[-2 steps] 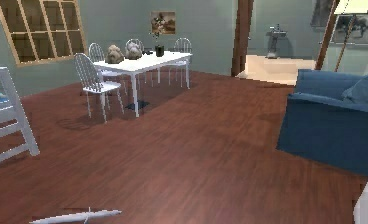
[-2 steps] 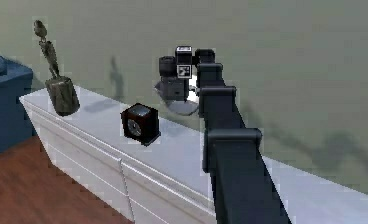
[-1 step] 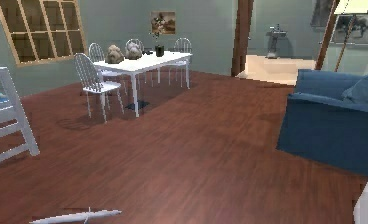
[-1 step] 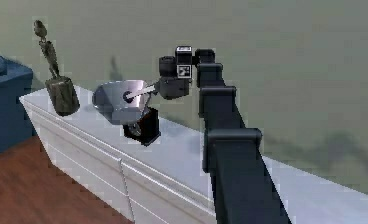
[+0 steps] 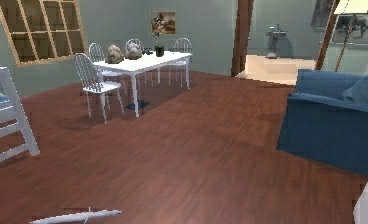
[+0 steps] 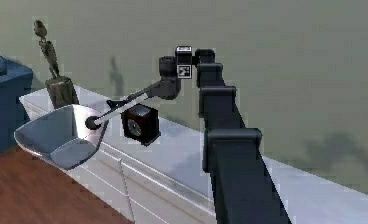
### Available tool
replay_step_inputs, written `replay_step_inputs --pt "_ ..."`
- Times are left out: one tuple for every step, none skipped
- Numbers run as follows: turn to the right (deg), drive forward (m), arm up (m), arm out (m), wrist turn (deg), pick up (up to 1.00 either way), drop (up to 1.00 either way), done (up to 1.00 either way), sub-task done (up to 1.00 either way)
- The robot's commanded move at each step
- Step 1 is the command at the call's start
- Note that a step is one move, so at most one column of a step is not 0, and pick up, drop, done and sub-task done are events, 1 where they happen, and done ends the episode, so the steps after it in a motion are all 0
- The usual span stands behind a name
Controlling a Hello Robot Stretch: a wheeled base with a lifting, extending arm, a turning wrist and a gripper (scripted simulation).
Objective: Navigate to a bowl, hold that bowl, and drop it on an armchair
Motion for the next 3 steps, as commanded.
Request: replay_step_inputs --pt "0.0 0.0 0.0 0.0 -45.0 0.0 0.0 0.0 0.0" --pt "0.0 0.0 0.0 0.0 -6.0 0.0 0.0 0.0 0.0" --pt "0.0 0.0 0.0 -0.34 0.0 0.0 0.0 0.0 0.0"
